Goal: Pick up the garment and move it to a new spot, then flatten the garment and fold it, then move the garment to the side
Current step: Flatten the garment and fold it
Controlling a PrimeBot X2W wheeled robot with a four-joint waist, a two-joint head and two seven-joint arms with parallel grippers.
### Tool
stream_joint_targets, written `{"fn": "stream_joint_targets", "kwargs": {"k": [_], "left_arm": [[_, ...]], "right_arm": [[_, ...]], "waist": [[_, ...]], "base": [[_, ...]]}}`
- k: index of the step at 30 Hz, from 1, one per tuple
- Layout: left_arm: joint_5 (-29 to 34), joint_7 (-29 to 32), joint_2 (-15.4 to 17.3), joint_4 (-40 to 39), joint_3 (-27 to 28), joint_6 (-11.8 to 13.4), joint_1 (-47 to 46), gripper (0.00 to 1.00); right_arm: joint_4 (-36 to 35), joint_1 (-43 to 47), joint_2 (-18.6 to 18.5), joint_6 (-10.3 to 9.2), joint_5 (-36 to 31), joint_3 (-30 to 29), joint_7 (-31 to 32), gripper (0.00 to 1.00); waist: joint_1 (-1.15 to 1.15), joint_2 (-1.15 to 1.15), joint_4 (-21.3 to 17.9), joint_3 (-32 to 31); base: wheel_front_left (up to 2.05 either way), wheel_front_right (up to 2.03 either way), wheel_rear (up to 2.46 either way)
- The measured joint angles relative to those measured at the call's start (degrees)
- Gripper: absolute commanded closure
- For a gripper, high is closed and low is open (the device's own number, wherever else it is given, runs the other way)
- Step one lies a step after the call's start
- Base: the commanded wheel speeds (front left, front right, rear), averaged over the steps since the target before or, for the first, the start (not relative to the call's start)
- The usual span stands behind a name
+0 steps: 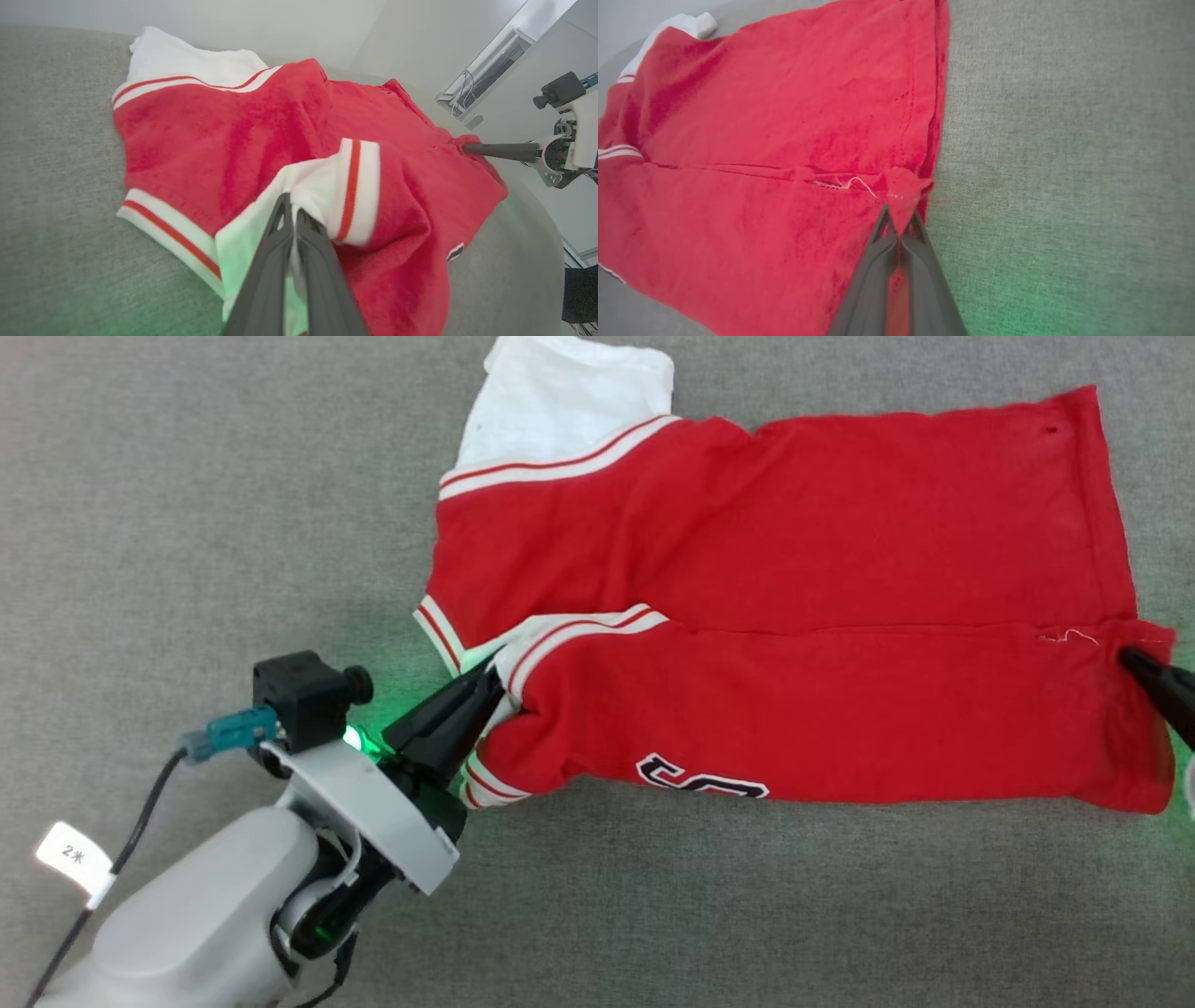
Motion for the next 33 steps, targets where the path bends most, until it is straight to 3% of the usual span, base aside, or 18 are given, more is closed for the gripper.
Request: {"fn": "stream_joint_targets", "kwargs": {"k": [5,6,7,8,9,13,18,22,27,33], "left_arm": [[0.10,-0.09,-0.01,2.81,-2.55,0.00,-1.48,1.00],[0.21,-0.09,0.15,3.34,-2.87,0.00,-1.74,0.75],[0.76,-0.09,0.51,4.03,-3.13,0.00,-2.09,0.24],[1.13,-0.09,1.00,4.52,-3.41,0.00,-2.44,0.00],[1.11,-0.10,1.45,4.78,-3.47,0.00,-2.70,0.00],[0.51,0.40,4.89,5.78,-4.87,0.00,-4.38,0.00],[-3.98,7.03,9.22,4.75,-5.02,0.19,-6.94,0.00],[-8.59,14.41,11.55,0.38,-4.33,3.26,-7.71,0.00],[-12.72,28.65,13.94,-6.69,-8.78,7.38,-6.47,0.00],[-16.22,34.72,13.70,-10.01,-9.81,10.84,-6.05,0.00]], "right_arm": [[2.03,-1.35,-0.23,-0.01,-0.51,3.09,-2.18,1.00],[2.35,-1.69,-0.24,-0.01,-0.52,3.64,-2.90,1.00],[2.64,-1.85,-0.23,-0.01,-0.68,3.94,-3.81,0.95],[3.14,-1.85,-0.21,0.00,-0.87,3.87,-4.95,0.63],[3.89,-1.85,-0.19,-0.01,-1.27,3.52,-6.30,0.00],[5.16,-1.74,-0.25,0.00,-2.18,2.97,-9.24,0.00],[5.70,0.52,-0.52,-0.01,-2.45,1.29,-11.22,0.00],[5.25,1.34,-0.14,-0.01,-3.04,0.33,-11.73,0.00],[3.31,1.76,0.48,0.00,-4.23,0.45,-11.15,0.00],[1.43,1.70,1.44,0.00,-5.11,0.46,-10.27,0.00]], "waist": [[0.00,0.00,-0.45,0.28],[0.00,0.00,-0.46,0.11],[0.00,0.00,-0.46,-0.15],[0.00,0.00,-0.43,-0.50],[0.00,0.00,-0.37,-0.89],[0.00,0.00,-0.02,-2.81],[0.00,0.00,0.65,-5.77],[0.00,0.00,1.13,-7.87],[0.00,0.00,1.24,-9.37],[0.00,0.00,0.18,-8.77]], "base": [[0.00,0.00,0.00],[0.00,0.00,0.00],[0.00,0.00,0.00],[0.00,0.00,0.00],[0.00,0.00,0.00],[0.00,0.00,0.00],[0.00,0.00,0.00],[0.00,0.00,0.00],[0.00,0.00,0.00],[0.00,0.00,0.00]]}}
